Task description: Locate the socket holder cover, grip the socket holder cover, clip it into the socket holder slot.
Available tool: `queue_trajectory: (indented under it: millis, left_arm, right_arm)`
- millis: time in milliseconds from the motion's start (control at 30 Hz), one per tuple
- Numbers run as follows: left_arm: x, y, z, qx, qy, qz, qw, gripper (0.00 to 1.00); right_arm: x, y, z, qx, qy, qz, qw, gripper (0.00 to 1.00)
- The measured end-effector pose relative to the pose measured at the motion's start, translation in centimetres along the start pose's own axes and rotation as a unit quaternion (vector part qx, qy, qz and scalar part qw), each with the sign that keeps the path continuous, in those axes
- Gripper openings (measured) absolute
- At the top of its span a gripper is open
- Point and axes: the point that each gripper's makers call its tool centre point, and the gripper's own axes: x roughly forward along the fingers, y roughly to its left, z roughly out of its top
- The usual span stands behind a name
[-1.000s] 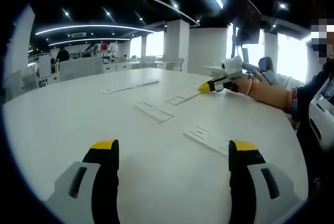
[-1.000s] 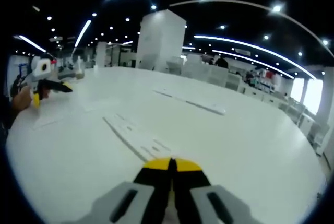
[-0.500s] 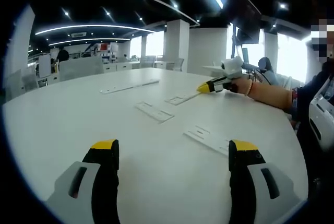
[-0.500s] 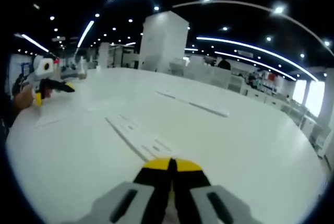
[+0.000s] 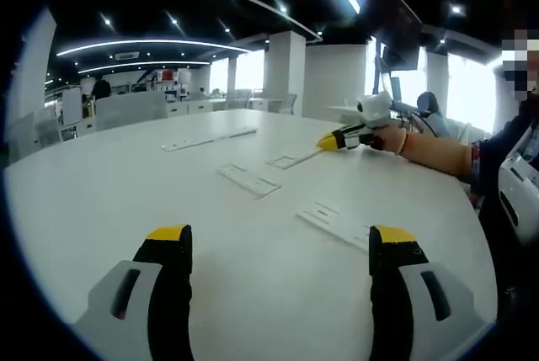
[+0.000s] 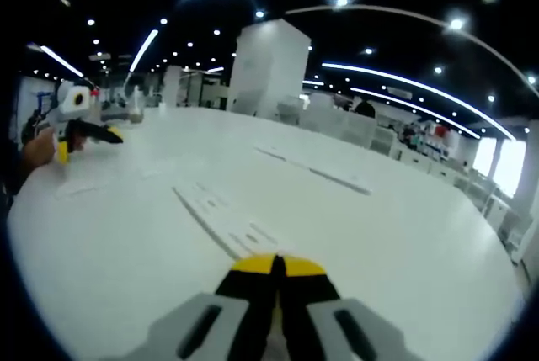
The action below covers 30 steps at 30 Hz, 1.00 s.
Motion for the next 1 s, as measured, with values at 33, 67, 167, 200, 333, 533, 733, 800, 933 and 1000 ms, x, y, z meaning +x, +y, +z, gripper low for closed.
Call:
queue_trajectory:
  millis: [33, 67, 167, 200, 333, 533, 733, 800, 933, 1000]
  left_arm:
    - [0.0, 0.0, -0.01, 0.0, 0.0, 0.0, 1.0, 0.85]
    - [0.0, 0.0, -0.02, 0.0, 0.0, 0.0, 1.0, 0.85]
    - [0.02, -0.02, -0.05, 0.0, 0.001, 0.0, 1.0, 0.85]
    - [0.02, -0.02, -0.07, 0.0, 0.001, 0.0, 1.0, 0.85]
    - [0.04, -0.02, -0.07, 0.0, 0.001, 0.0, 1.0, 0.85]
    - [0.1, -0.1, -0.13, 0.0, 0.001, 0.0, 1.0, 0.85]
    - [0.07, 0.0, -0.09, 0.0, 0.001, 0.0, 1.0, 0.85]
    - [0.06, 0.02, -0.09, 0.0, 0.001, 0.001, 1.0, 0.85]
    - [0.05, 0.05, -0.05, 0.0, 0.001, 0.001, 1.0, 0.85]
    - [0.05, 0.07, -0.06, 0.0, 0.001, 0.0, 1.0, 0.85]
  right_arm:
    - [0.0, 0.02, 0.0, 0.0, 0.0, 0.0, 1.0, 0.04]
    - [0.0, 0.03, -0.01, 0.0, 0.0, 0.0, 1.0, 0.04]
    - [0.06, 0.12, -0.02, -0.002, -0.001, 0.002, 1.0, 0.04]
    - [0.09, 0.2, -0.02, -0.003, -0.001, 0.004, 1.0, 0.04]
    - [0.17, 0.28, -0.05, -0.003, -0.002, 0.007, 1.0, 0.04]
    - [0.31, 0.38, -0.09, -0.011, 0.0, 0.008, 0.9999, 0.04]
    - [0.37, 0.38, -0.04, -0.008, 0.0, 0.007, 0.9999, 0.04]
    - [0.31, 0.28, 0.02, -0.008, -0.001, 0.004, 1.0, 0.04]
    - [0.07, -0.19, 0.23, -0.003, -0.006, -0.003, 1.0, 0.04]
    - [0.03, -0.32, 0.32, -0.001, -0.009, -0.006, 0.9999, 0.04]
